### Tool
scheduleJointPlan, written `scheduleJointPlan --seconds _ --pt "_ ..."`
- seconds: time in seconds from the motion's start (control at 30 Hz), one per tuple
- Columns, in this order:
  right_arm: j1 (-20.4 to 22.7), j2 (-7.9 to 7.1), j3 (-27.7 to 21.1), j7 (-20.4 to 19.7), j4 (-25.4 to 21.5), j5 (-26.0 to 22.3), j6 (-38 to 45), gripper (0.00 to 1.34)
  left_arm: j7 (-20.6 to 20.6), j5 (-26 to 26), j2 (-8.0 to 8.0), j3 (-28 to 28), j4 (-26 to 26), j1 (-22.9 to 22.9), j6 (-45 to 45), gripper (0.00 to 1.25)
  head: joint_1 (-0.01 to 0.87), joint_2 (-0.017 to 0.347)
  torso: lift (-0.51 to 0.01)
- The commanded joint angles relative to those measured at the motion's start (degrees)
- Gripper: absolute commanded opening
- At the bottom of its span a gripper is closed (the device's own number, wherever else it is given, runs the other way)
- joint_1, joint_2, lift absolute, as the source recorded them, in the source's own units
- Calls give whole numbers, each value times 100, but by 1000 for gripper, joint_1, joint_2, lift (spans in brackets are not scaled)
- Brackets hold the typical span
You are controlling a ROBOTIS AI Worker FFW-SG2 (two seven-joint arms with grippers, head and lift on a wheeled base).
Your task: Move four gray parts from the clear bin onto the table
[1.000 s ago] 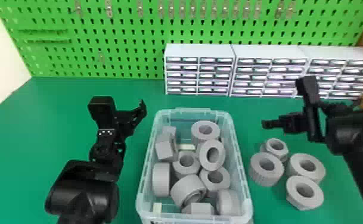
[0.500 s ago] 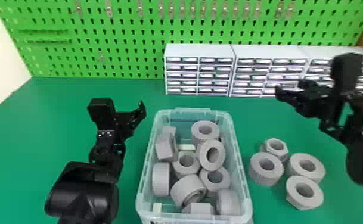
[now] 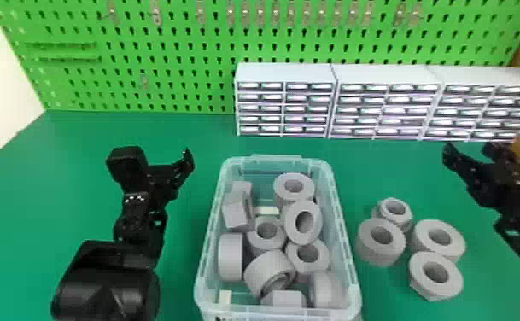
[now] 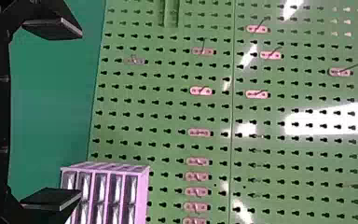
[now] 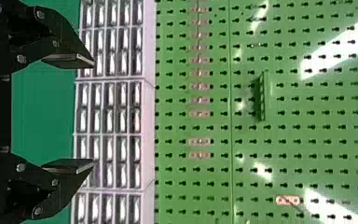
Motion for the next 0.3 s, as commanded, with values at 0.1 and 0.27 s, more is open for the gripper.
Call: scheduleJointPlan --seconds 0.1,0.27 --pt "77 24 -75 -8 -56 148 -11 831 0 22 -9 31 -47 55 -1 1157 693 72 -52" --pt "42 -3 -66 -17 -65 236 -11 831 0 -5 -53 49 -74 46 -19 1157 693 72 -52"
